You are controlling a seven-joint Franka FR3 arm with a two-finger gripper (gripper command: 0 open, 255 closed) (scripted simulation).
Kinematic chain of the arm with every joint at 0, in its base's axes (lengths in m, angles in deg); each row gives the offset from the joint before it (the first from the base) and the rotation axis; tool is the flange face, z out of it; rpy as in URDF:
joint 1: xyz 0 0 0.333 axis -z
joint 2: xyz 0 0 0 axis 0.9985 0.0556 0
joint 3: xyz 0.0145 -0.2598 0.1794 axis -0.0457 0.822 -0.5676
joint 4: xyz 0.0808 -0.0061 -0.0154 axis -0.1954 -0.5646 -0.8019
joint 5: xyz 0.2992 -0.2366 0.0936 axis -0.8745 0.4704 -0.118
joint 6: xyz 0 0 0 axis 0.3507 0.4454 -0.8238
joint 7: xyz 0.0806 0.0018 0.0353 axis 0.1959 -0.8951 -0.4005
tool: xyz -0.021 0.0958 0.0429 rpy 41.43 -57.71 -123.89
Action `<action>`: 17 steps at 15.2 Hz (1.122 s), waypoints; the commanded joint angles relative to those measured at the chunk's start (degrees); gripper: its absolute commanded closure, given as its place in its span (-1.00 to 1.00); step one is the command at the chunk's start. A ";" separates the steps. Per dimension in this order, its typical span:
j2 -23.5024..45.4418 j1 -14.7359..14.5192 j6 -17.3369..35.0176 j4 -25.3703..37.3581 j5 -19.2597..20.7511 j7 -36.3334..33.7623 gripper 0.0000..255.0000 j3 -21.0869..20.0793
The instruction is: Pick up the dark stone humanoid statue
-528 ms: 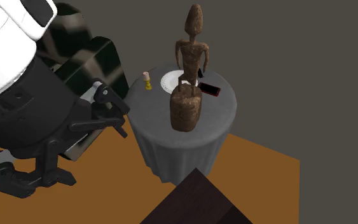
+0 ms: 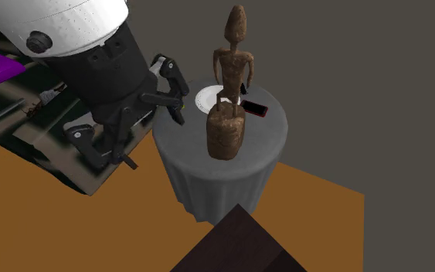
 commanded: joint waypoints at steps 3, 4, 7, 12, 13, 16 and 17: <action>6.91 0.65 0.55 5.61 2.27 6.00 -1.00 4.06; 8.67 0.82 0.72 7.06 2.73 7.57 -1.00 5.11; 14.25 1.31 1.12 11.82 3.74 12.32 -1.00 8.13; 24.60 2.28 1.33 21.28 4.01 20.51 -1.00 12.77; 26.84 2.55 1.27 23.43 3.83 22.20 -1.00 13.62; 33.96 3.63 0.80 30.50 2.82 27.35 -1.00 15.97; 36.47 4.11 0.52 33.09 2.33 29.09 -1.00 16.67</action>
